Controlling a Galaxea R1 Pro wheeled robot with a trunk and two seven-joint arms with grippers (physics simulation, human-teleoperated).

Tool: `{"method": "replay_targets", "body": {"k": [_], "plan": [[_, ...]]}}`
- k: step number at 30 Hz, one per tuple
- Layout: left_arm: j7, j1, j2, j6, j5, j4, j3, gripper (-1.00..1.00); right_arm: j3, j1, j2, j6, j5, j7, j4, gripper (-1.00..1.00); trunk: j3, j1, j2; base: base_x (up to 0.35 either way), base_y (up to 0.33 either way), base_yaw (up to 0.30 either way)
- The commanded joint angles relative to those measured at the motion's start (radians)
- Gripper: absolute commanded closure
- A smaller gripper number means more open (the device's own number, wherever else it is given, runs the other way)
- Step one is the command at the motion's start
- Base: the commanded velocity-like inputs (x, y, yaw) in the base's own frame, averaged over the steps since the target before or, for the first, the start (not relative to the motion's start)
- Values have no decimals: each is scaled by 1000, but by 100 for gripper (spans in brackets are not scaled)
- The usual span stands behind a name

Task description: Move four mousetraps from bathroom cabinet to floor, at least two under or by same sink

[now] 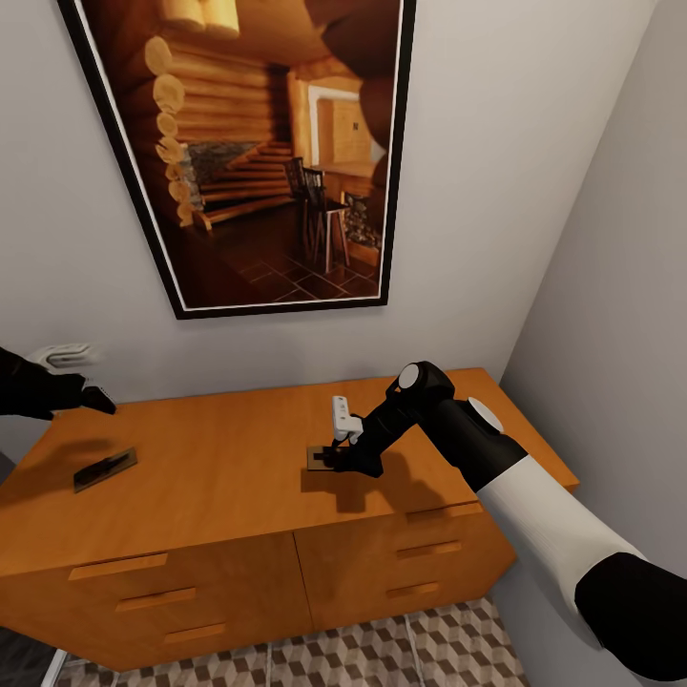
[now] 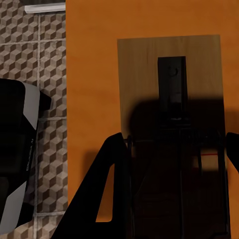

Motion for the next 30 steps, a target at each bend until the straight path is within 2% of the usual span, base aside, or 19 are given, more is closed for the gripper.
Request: {"method": "replay_targets", "body": {"k": [1,3,6,9,15,30], "plan": [[9,-5,10,-3,11,-1,-5,-100,0,-1,1,13,4,7,0,100,-1,0,-1,0,0,0],[9,-5,22,-3,11,-1,1,-100,0,-1,1,13,4,7,1,100,-1,0,-1,0,0,0],[9,-5,42,-3,11,0,35,-100,0,-1,0,13,3,5,2,100,-1,0,-1,0,0,0],[9,-5,51,-3,11,1,49,-100,-2,-1,-1,13,2,3,3,100,-1,0,-1,0,0,0],[8,-5,52,-5,11,3,56,-100,-5,-1,0,14,4,1,2,100,-1,0,-1,0,0,47],[7,1,40,-7,11,7,55,-100,-7,-1,1,15,4,-17,-2,100,-1,0,-1,0,0,228]]}}
